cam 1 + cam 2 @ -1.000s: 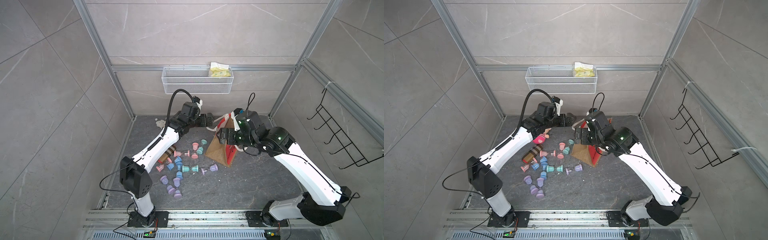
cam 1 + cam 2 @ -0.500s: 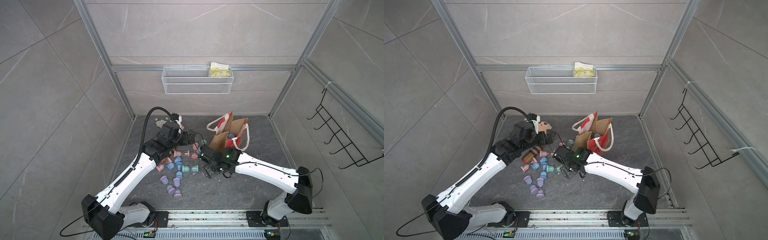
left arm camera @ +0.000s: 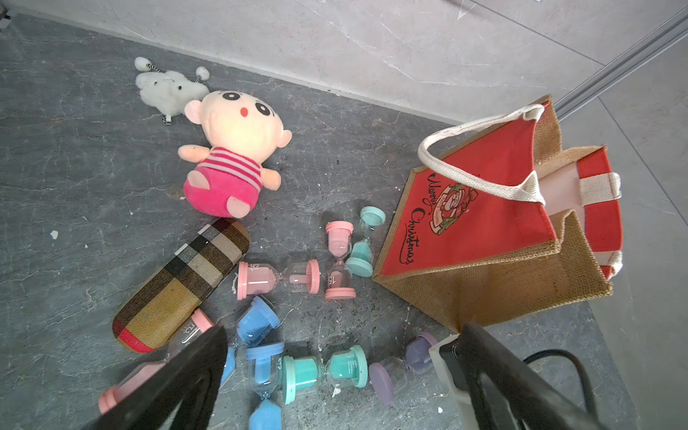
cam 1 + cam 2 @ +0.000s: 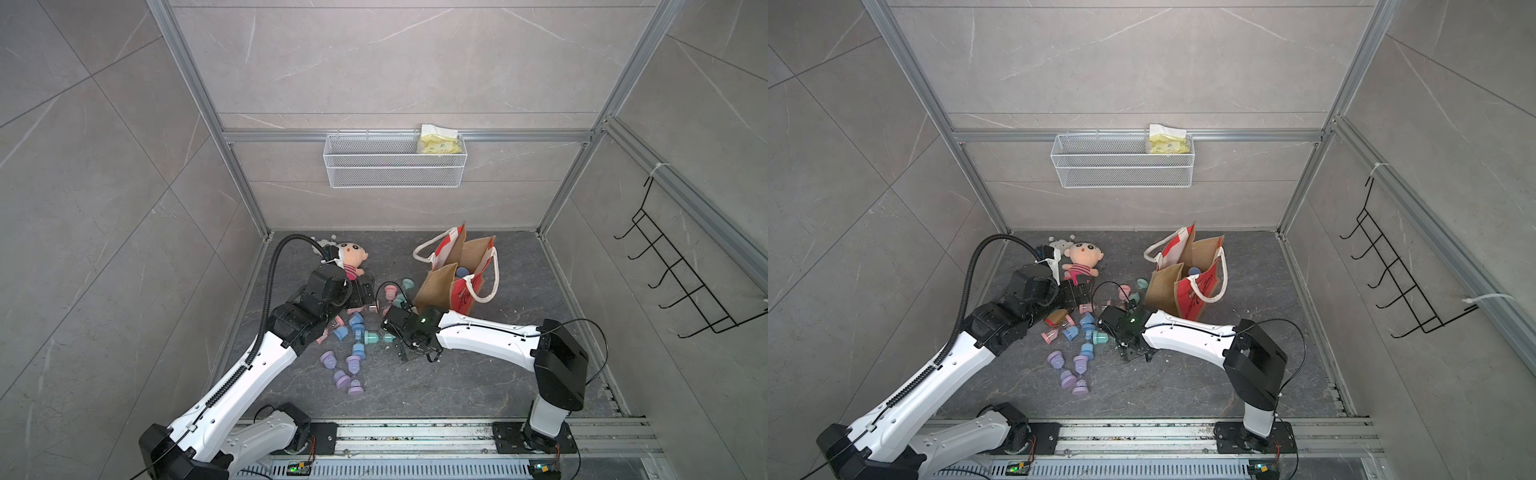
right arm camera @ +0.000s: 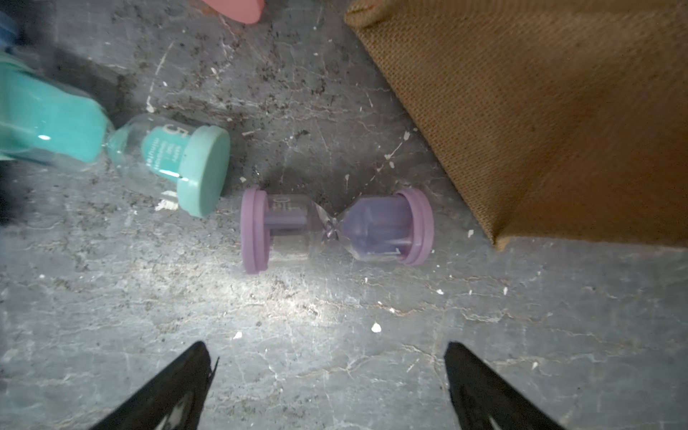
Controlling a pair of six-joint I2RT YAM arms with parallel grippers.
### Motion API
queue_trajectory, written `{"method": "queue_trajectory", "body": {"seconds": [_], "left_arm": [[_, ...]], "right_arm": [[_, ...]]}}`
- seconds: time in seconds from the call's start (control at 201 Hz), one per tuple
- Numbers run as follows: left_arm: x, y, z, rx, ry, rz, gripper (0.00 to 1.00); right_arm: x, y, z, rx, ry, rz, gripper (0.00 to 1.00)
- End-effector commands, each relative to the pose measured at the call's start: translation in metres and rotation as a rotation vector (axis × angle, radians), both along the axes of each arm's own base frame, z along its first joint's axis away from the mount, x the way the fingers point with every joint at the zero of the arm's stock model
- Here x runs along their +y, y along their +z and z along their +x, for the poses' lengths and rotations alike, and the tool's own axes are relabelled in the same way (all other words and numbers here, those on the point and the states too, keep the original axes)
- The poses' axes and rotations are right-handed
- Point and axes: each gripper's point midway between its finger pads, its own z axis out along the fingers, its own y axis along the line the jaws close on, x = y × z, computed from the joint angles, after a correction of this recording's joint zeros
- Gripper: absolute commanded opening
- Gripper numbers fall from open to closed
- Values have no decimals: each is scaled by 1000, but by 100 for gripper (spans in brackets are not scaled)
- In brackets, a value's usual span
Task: Put the hourglass into the canvas bag
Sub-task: Pick up the hourglass from the center of the board.
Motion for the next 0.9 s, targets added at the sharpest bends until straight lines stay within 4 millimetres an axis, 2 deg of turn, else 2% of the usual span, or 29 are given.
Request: {"method": "queue_trajectory", "body": {"seconds": [0.0, 0.179, 0.259, 0.373, 0.573, 0.702, 0.777, 0.891], "left_arm": [[6, 6, 3, -28, 36, -13, 100], [9, 3, 3, -29, 50, -3, 100], [9, 1, 3, -25, 53, -4, 100], [7, 2, 3, -32, 44, -10, 100], [5, 6, 4, -46, 34, -20, 100], [-5, 14, 7, -64, -11, -32, 100], [-11, 15, 9, -56, -33, -34, 100], [-21, 12, 11, -45, -77, -40, 100]], "right_arm": [[10, -8, 7, -24, -81, 68, 100], [14, -18, 12, -21, -115, 41, 100], [7, -19, 12, -33, -190, 32, 100], [8, -26, 3, 2, -331, 113, 99], [6, -17, 6, -46, -560, 241, 99], [-4, -21, 11, -65, -718, 244, 97], [3, -19, 18, -81, -746, 298, 95], [1, -19, 23, -100, -810, 299, 95]]}}
